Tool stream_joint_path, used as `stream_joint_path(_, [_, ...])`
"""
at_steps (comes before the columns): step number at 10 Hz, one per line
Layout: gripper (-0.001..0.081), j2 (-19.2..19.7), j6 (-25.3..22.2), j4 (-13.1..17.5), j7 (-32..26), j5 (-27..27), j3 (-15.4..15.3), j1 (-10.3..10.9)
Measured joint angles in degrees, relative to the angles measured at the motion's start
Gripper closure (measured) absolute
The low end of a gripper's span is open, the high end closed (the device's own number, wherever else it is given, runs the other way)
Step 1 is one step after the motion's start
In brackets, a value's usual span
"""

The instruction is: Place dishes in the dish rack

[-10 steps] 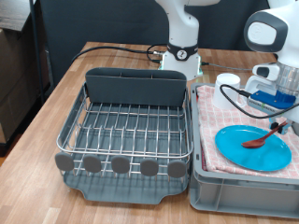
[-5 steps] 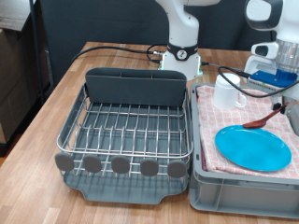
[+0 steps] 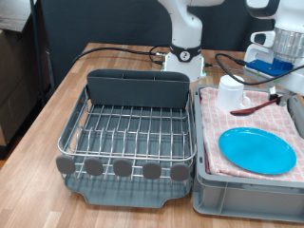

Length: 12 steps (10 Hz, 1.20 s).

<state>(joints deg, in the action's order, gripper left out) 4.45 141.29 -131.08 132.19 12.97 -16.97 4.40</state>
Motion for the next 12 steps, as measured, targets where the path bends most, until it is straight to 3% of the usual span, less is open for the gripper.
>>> stream_joint_path(5, [0.0716,-9.9,-6.5,-6.5,9.6,-1.9,3.0,-0.1])
stream_joint_path(9, [0.0716,-17.4,-11.3,-11.1,9.3,-9.3,6.6,-0.1])
stream_joint_path(12, [0.0716,-17.3,-11.4,-12.0,12.3,-9.4,6.8,-0.1])
